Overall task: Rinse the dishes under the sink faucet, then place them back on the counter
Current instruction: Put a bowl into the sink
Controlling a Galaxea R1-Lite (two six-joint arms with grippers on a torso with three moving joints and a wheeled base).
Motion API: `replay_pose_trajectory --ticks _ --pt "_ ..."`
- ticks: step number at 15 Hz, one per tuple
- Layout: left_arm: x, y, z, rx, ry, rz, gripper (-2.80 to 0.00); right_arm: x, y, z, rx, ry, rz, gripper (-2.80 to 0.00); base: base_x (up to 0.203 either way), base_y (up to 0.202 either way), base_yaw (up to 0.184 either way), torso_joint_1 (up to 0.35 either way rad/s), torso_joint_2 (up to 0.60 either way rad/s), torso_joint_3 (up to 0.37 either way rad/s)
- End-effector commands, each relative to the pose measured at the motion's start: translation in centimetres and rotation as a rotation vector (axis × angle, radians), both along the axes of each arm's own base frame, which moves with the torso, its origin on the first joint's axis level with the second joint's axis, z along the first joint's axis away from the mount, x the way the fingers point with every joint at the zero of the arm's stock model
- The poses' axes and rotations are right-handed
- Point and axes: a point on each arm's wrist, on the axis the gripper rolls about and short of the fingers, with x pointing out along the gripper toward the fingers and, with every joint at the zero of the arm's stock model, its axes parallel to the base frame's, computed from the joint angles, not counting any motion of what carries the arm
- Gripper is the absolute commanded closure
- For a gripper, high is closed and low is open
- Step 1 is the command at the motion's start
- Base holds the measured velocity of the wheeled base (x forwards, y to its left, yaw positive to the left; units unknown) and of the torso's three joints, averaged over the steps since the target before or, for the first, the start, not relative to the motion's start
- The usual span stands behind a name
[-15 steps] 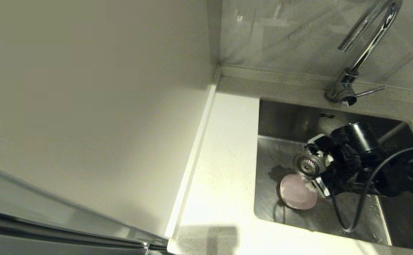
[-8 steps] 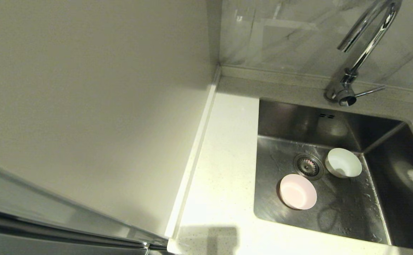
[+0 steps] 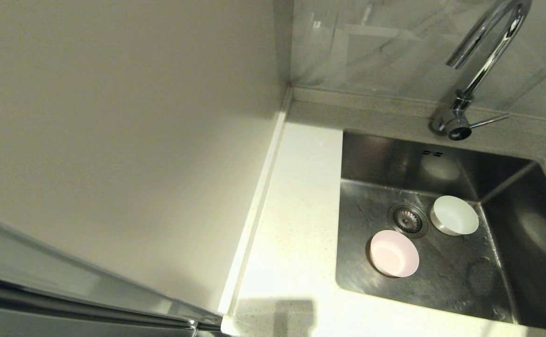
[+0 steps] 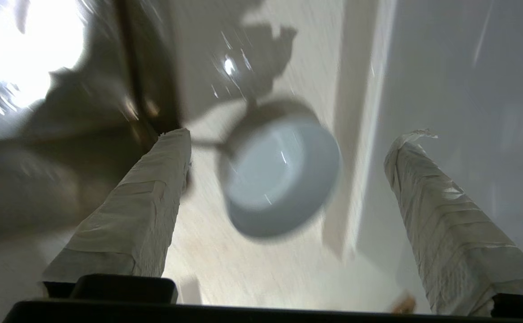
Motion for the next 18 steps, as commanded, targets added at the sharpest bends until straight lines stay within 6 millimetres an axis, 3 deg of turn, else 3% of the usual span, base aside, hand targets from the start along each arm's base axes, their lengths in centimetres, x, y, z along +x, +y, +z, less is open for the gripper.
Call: replay_pose_trajectory --ticks 1,6,12,18 --pt "0.0 0.0 0.0 -0.001 -0.003 -0.001 0.00 -1.2 -0.8 -0.8 0.078 0.079 -0.039 -2.80 0.000 0.000 0.000 0.000 0.00 0.000" --pt "0.0 0.0 0.0 0.000 -0.003 -0.001 0.00 -1.8 0.2 -0.7 0.380 0.057 -0.110 -2.80 0.000 0.000 0.000 0.000 0.00 0.000" --pt "0.0 0.0 0.0 -0.001 -0.003 -0.002 0.00 -1.3 -2.3 -2.1 0.442 0.011 -0.231 -2.80 0.000 0.000 0.000 0.000 0.00 0.000" --pt "0.0 0.0 0.0 0.000 -0.003 0.000 0.00 -0.8 -5.0 -4.9 0.524 0.070 -0.285 -2.80 0.000 0.000 0.000 0.000 0.00 0.000"
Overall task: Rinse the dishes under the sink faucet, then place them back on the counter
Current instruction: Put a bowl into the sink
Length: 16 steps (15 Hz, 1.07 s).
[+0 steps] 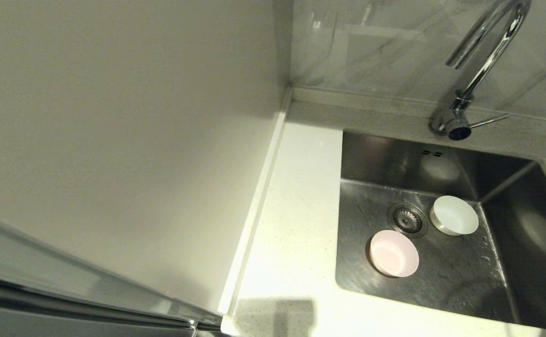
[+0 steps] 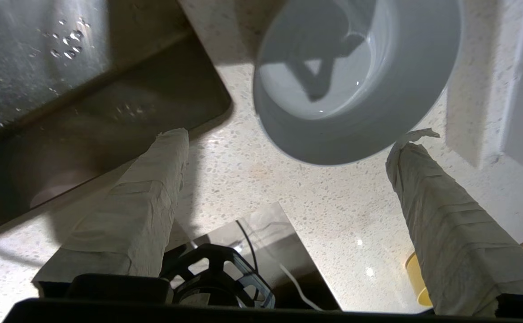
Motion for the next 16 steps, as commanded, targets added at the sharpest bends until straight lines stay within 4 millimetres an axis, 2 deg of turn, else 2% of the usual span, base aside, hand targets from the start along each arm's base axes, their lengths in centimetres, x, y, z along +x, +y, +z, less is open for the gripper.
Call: replay_pose_trajectory --ticks 1,5,16 --pt "0.0 0.0 0.0 -0.001 -0.004 0.000 0.00 0.5 -1.3 -1.9 0.069 0.038 -0.006 -2.80 0.000 0.000 0.000 0.000 0.00 0.000" --pt "0.0 0.0 0.0 -0.001 -0.004 0.000 0.00 0.8 -2.3 -3.4 0.121 0.065 -0.012 -2.80 0.000 0.000 0.000 0.000 0.00 0.000" --pt "0.0 0.0 0.0 -0.001 -0.004 0.000 0.00 0.7 -2.0 -5.7 0.207 0.103 0.063 -2.80 0.000 0.000 0.000 0.000 0.00 0.000"
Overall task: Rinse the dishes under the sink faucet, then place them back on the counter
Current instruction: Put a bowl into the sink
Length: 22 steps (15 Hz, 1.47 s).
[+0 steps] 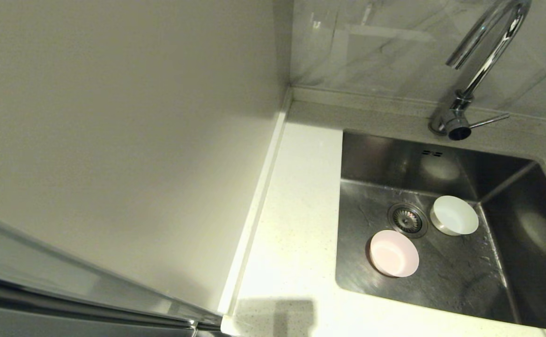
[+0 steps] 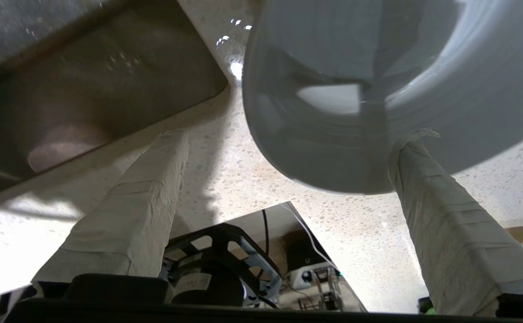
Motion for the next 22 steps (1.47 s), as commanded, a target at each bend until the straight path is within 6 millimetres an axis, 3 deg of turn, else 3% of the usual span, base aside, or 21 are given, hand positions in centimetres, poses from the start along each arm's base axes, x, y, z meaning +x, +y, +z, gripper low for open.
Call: replay_pose_trajectory --ticks 1,15,22 --pt "0.0 0.0 0.0 -0.001 -0.003 0.000 0.00 0.0 0.1 -0.4 0.017 0.008 0.018 -2.80 0.000 0.000 0.000 0.000 0.00 0.000" --pt "0.0 0.0 0.0 -0.001 -0.003 0.000 0.00 0.2 1.0 0.2 0.009 -0.024 0.083 -2.80 0.000 0.000 0.000 0.000 0.00 0.000" --pt "0.0 0.0 0.0 -0.001 -0.003 0.001 0.00 1.9 2.3 0.1 0.013 -0.024 0.163 -2.80 0.000 0.000 0.000 0.000 0.00 0.000"
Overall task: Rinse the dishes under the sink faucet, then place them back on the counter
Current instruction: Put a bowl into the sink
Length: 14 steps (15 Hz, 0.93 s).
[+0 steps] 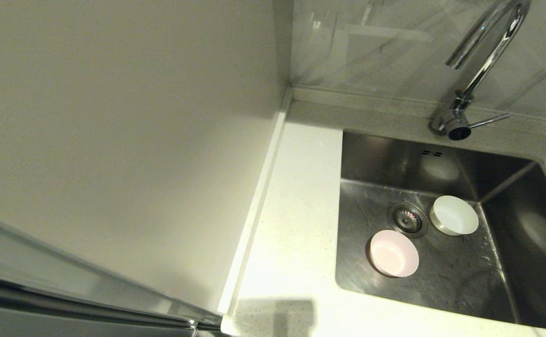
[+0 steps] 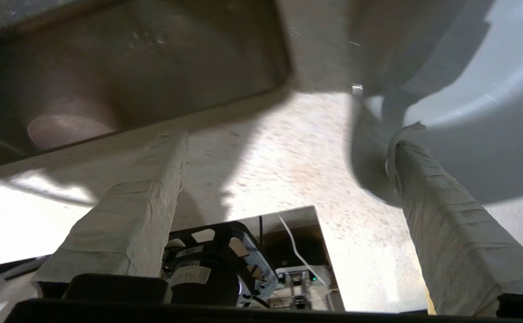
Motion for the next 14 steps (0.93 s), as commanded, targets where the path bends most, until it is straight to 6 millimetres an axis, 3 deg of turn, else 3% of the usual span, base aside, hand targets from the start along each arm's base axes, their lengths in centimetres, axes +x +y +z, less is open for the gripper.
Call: replay_pose_trajectory --ticks 1,8,9,14 --pt "0.0 0.0 0.0 -0.001 -0.003 0.000 0.00 0.9 0.4 -0.1 -0.007 -0.008 0.039 -2.80 0.000 0.000 0.000 0.000 0.00 0.000" --pt "0.0 0.0 0.0 -0.001 -0.003 0.002 0.00 1.8 -0.3 -0.4 -0.046 -0.029 0.050 -2.80 0.000 0.000 0.000 0.000 0.00 0.000" --pt "0.0 0.0 0.0 -0.001 -0.003 0.000 0.00 1.9 -0.4 -0.4 -0.046 -0.029 0.050 0.00 0.000 0.000 0.000 0.000 0.00 0.000" --pt "0.0 0.0 0.0 -0.001 -0.003 0.000 0.00 2.0 -0.5 -0.5 -0.046 -0.027 0.051 0.00 0.000 0.000 0.000 0.000 0.00 0.000"
